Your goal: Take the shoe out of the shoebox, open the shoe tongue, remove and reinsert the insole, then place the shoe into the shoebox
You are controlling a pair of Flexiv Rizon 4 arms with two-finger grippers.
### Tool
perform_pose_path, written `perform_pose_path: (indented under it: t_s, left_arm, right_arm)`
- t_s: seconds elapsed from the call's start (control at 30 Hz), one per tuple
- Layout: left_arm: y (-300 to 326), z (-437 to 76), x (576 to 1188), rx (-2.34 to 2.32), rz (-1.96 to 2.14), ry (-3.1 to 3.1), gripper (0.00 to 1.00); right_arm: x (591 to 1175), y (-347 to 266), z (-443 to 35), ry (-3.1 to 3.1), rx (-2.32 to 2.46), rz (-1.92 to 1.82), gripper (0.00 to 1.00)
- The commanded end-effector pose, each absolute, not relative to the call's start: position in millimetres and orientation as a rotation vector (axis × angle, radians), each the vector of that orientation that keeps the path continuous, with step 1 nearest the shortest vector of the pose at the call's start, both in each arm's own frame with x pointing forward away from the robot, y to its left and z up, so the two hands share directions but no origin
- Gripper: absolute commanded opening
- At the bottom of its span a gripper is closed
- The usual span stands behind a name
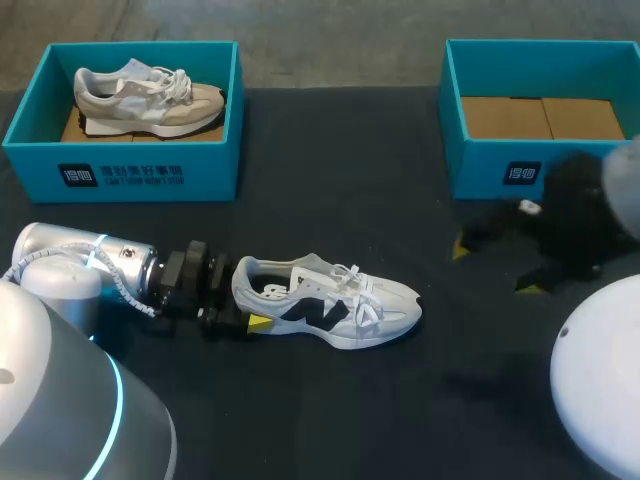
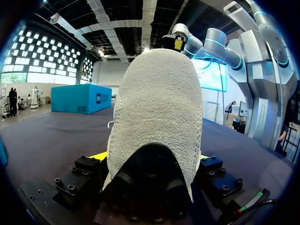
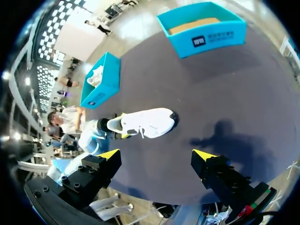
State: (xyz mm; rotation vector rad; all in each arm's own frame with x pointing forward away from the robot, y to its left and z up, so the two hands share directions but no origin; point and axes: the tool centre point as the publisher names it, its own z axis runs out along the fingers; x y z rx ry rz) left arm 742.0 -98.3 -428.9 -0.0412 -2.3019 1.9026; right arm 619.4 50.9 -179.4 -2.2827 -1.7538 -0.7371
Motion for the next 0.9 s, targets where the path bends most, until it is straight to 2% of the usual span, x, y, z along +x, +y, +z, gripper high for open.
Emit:
perform_pose_path:
  t_s: [0.03, 0.4, 0.9]
  left_arm:
    - [-97.7, -432.3, 744.3, -0.040, 1.904, -2.303, 0.00]
    - [-97.7, -432.3, 744.3, -0.040, 1.904, -2.303, 0.00]
    - [-97.7, -432.3, 744.3, -0.040, 1.904, -2.303, 0.00]
  right_arm:
    - [636.1, 93.5, -182.2, -1.830, -2.369, -0.635, 1.00]
    - [654.9, 159.1, -187.1, -1.875, -2.417, -0.597, 1.00]
    - [668.2, 198.3, -199.2, -1.851, -2.492, -0.528, 1.00]
